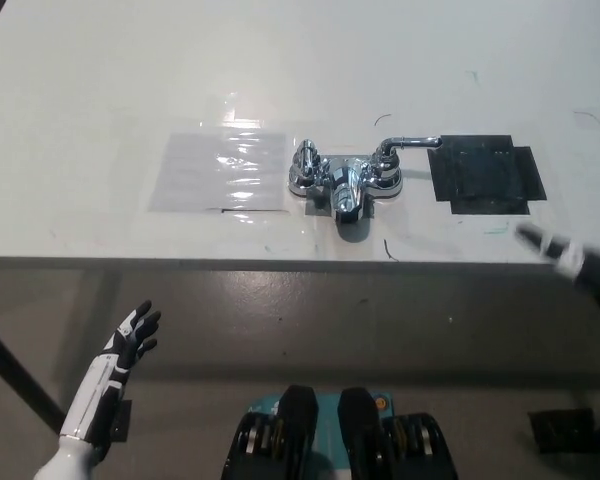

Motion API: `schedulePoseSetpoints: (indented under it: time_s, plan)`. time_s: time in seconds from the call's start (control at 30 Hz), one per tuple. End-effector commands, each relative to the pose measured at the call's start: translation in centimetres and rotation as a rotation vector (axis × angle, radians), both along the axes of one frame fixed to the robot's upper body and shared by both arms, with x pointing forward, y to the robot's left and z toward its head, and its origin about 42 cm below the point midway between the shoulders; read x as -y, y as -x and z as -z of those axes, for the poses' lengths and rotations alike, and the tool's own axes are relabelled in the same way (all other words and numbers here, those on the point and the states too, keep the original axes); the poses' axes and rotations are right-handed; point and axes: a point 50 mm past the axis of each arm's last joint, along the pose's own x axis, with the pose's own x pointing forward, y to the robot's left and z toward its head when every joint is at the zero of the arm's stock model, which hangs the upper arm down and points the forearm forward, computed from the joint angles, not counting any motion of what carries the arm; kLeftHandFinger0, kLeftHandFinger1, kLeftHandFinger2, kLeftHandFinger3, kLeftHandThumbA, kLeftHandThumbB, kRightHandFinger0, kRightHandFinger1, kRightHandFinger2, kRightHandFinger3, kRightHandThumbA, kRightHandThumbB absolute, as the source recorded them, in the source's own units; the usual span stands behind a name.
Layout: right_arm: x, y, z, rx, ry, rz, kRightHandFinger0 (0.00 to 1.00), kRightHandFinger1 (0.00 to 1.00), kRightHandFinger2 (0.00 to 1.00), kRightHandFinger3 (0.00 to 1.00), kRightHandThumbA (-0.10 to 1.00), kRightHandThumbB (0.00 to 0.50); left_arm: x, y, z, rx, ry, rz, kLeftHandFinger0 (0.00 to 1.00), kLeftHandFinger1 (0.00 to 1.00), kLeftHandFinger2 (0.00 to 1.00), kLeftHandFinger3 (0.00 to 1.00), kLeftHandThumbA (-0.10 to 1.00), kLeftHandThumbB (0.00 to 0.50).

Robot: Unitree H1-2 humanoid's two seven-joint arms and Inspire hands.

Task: The faucet is at the center of the desk and the robot turn off the faucet by turning the right faucet handle using the right hand

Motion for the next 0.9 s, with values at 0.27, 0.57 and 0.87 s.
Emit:
schedulePoseSetpoints:
  time_s: [0.27, 0.57, 0.87]
  plan:
    - [-0.7, -14.3, -9.6, -0.294, 0.155, -0.242, 1.00, 1.00, 1.00, 1.00, 1.00, 0.314, 0.5, -0.6, -1.9, 0.096, -0.012, 0.051, 1.00, 1.00, 1.00, 1.00, 1.00, 0.443]
    - [-2.8, -21.3, -9.5, -0.533, 0.149, -0.321, 1.00, 1.00, 1.00, 1.00, 1.00, 0.358, 0.5, -0.7, -1.6, 0.094, -0.012, 0.048, 1.00, 1.00, 1.00, 1.00, 1.00, 0.437]
    - [-3.6, -24.3, -7.7, -0.738, 0.236, -0.248, 1.00, 1.00, 1.00, 1.00, 1.00, 0.422, 0.5, -0.5, -1.7, 0.085, -0.018, 0.059, 1.00, 1.00, 1.00, 1.00, 1.00, 0.431]
